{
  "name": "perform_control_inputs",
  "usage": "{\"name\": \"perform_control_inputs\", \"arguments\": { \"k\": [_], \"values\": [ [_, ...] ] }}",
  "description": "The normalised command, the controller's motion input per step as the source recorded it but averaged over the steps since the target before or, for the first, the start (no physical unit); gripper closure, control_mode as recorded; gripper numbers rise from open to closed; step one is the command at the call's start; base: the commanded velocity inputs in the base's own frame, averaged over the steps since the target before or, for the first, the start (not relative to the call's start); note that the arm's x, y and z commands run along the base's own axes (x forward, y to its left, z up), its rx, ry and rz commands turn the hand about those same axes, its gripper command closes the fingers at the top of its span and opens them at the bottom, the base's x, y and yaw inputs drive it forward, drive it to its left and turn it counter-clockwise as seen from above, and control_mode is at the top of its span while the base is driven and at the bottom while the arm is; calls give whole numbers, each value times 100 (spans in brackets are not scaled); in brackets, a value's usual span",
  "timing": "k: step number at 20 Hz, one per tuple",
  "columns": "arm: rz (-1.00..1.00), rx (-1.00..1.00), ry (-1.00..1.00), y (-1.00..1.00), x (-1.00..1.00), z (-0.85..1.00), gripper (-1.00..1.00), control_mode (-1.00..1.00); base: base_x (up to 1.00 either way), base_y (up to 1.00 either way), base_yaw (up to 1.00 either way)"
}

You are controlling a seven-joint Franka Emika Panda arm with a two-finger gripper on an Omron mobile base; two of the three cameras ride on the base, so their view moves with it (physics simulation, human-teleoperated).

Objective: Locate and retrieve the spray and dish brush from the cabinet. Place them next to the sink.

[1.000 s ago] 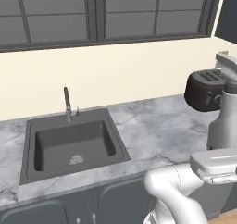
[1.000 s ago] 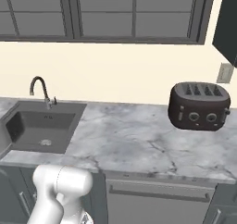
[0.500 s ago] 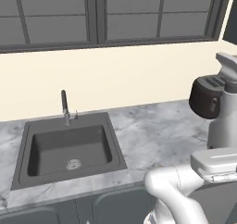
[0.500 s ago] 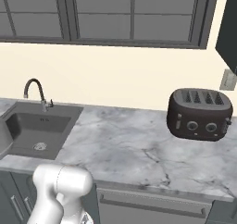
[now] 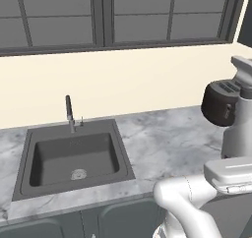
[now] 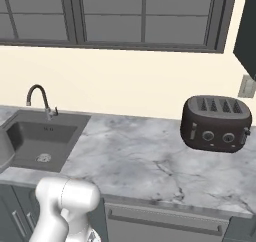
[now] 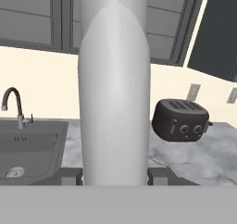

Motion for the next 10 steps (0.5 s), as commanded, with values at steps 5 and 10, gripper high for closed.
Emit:
{"name": "perform_control_inputs", "arguments": {
  "k": [5,10],
  "values": [
    [10,1,0,-31,42,-1,100,-100,0,0,0],
    [20,4,0,-58,58,-2,100,-100,0,0,0]
  ]
}}
